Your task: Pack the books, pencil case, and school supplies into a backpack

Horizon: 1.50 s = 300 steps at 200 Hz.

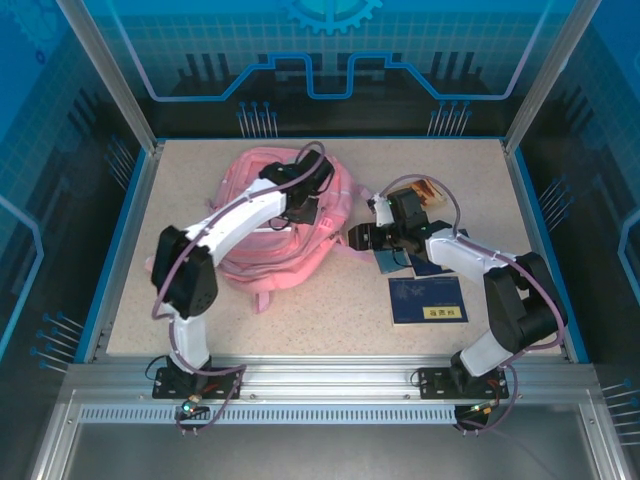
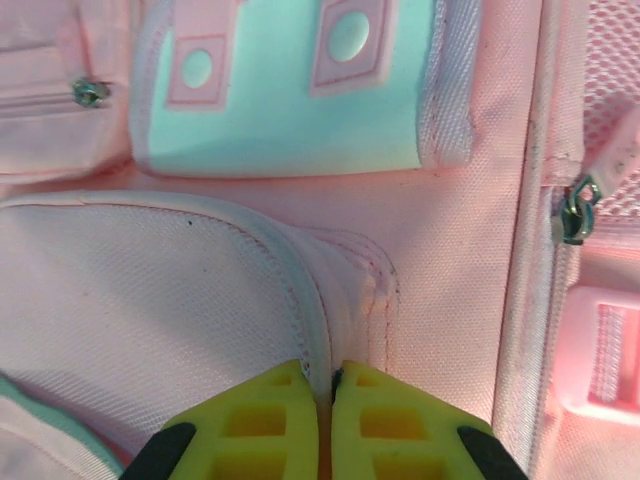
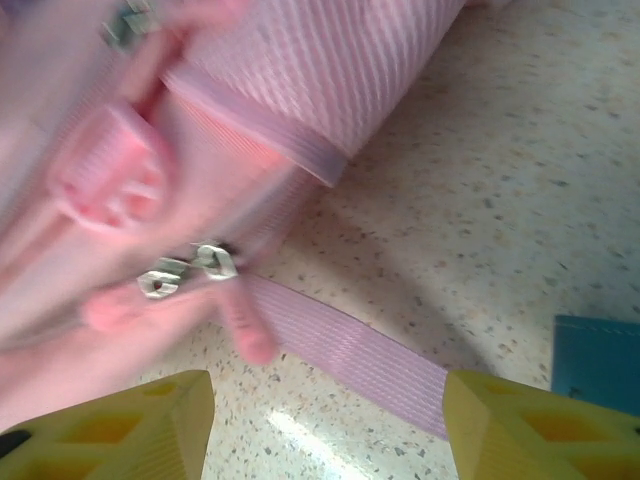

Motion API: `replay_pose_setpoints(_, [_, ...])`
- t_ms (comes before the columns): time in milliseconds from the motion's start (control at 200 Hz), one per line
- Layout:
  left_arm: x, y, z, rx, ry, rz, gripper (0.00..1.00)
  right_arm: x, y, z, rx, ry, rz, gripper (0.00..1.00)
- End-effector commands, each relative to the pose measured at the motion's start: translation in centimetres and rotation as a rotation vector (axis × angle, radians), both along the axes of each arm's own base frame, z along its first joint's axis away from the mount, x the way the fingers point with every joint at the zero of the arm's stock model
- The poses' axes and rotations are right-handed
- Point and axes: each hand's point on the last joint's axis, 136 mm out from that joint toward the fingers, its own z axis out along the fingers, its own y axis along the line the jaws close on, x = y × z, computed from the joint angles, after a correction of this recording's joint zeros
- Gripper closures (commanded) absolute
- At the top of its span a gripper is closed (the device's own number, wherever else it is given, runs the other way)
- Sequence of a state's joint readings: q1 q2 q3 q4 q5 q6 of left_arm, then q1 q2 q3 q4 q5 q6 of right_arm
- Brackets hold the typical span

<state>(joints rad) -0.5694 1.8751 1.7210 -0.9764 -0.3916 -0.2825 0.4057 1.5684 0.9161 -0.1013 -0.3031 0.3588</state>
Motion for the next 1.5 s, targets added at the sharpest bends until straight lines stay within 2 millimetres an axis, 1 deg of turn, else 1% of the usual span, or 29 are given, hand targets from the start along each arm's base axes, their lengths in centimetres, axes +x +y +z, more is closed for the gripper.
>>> replay_pose_setpoints(0, [-0.3, 0.4, 4.0, -0.08, -0.081, -0.029, 1.0, -0.4, 1.9, 2.0, 0.023, -0.116, 0.182, 0.38])
replay_pose_setpoints(125, [-0.4, 0.2, 4.9, -0.129, -0.096, -0.041, 1.0, -0.9, 2.8, 3.3, 0.058, -0.145, 0.264, 0.4])
replay_pose_setpoints(195, [-0.3, 0.0, 4.8, -0.135, -0.093, -0.041, 1.0, -0.9, 3.1, 4.0, 0.072, -0.159, 0.278, 0.43])
replay_pose_setpoints(270, [-0.2, -0.1, 4.7, -0.142, -0.09, -0.042, 1.0, -0.7, 3.0, 4.3, 0.074, -0.174, 0.272, 0.44])
replay_pose_setpoints(345, [-0.1, -0.2, 4.7, -0.146, -0.09, -0.041, 1.0, -0.8, 3.1, 4.7, 0.088, -0.189, 0.268, 0.47])
replay_pose_setpoints(440, [-0.1, -0.3, 4.7, -0.15, -0.091, -0.041, 1.0, -0.8, 2.8, 5.3, 0.093, -0.203, 0.232, 0.47])
replay_pose_setpoints(515, [0.0, -0.8, 4.7, -0.166, -0.09, -0.047, 1.0, -1.1, 2.7, 5.9, 0.087, -0.206, 0.19, 0.47])
replay_pose_setpoints(570, [0.2, -1.1, 4.6, -0.179, -0.085, -0.048, 1.0, -1.3, 2.6, 6.4, 0.051, -0.228, 0.128, 0.45])
replay_pose_setpoints(605, [0.4, -1.2, 4.4, -0.181, -0.082, -0.047, 1.0, -1.5, 2.3, 6.5, 0.018, -0.25, 0.078, 0.41])
replay_pose_setpoints(650, [0.6, -1.3, 4.3, -0.183, -0.081, -0.043, 1.0, -1.6, 2.0, 7.2, -0.018, -0.281, 0.017, 0.37])
replay_pose_setpoints(655, [0.6, -1.3, 4.3, -0.184, -0.082, -0.042, 1.0, -1.8, 1.9, 6.7, -0.03, -0.272, 0.011, 0.36])
replay_pose_setpoints(665, [0.6, -1.4, 4.3, -0.184, -0.082, -0.041, 1.0, -2.1, 1.8, 6.3, -0.044, -0.268, 0.005, 0.35])
replay_pose_setpoints(715, [0.9, -1.5, 4.2, -0.187, -0.083, -0.04, 1.0, -2.7, 1.9, 5.9, -0.078, -0.265, -0.008, 0.33])
replay_pose_setpoints(755, [1.0, -1.7, 4.1, -0.194, -0.082, -0.041, 1.0, -3.3, 2.5, 5.5, -0.088, -0.25, 0.01, 0.32])
replay_pose_setpoints(795, [1.0, -1.9, 4.2, -0.201, -0.08, -0.043, 1.0, -3.6, 3.0, 4.7, -0.107, -0.224, 0.029, 0.32])
replay_pose_setpoints(820, [1.0, -2.0, 4.2, -0.204, -0.079, -0.045, 1.0, -4.0, 3.2, 3.7, -0.127, -0.2, 0.041, 0.33])
replay_pose_setpoints(825, [1.0, -2.0, 4.1, -0.203, -0.077, -0.045, 1.0, -4.0, 3.3, 3.5, -0.132, -0.196, 0.044, 0.33])
replay_pose_setpoints(830, [1.0, -2.0, 4.1, -0.205, -0.078, -0.046, 1.0, -3.9, 3.5, 3.9, -0.128, -0.203, 0.045, 0.33])
replay_pose_setpoints(850, [1.1, -2.0, 4.2, -0.205, -0.078, -0.046, 1.0, -3.8, 3.9, 4.0, -0.134, -0.203, 0.053, 0.35])
replay_pose_setpoints(945, [1.0, -2.1, 4.4, -0.208, -0.081, -0.05, 1.0, -4.0, 5.3, 2.9, -0.162, -0.178, 0.107, 0.43])
replay_pose_setpoints(975, [1.0, -2.0, 4.5, -0.208, -0.081, -0.051, 1.0, -4.0, 5.5, 2.6, -0.169, -0.174, 0.114, 0.46])
replay_pose_setpoints(1025, [0.9, -2.0, 4.7, -0.21, -0.086, -0.053, 1.0, -3.8, 5.7, 2.4, -0.18, -0.169, 0.12, 0.52])
replay_pose_setpoints(1071, [0.8, -2.0, 4.7, -0.212, -0.084, -0.055, 1.0, -3.5, 5.8, 2.2, -0.191, -0.169, 0.119, 0.53])
replay_pose_setpoints(1106, [0.8, -2.1, 4.8, -0.216, -0.084, -0.055, 1.0, -3.4, 5.8, 1.9, -0.198, -0.168, 0.119, 0.5])
replay_pose_setpoints(1171, [0.7, -2.2, 4.9, -0.226, -0.084, -0.058, 1.0, -3.2, 6.2, 1.5, -0.205, -0.158, 0.136, 0.42])
replay_pose_setpoints(1271, [0.6, -2.5, 5.1, -0.244, -0.083, -0.067, 1.0, -3.0, 6.7, 1.0, -0.212, -0.139, 0.15, 0.35])
replay_pose_setpoints(1391, [0.5, -2.6, 5.3, -0.252, -0.082, -0.07, 1.0, -2.8, 7.2, 0.4, -0.216, -0.132, 0.17, 0.31])
replay_pose_setpoints(1496, [0.4, -2.8, 5.3, -0.262, -0.078, -0.076, 1.0, -2.2, 6.7, -0.2, -0.255, -0.13, 0.148, 0.31])
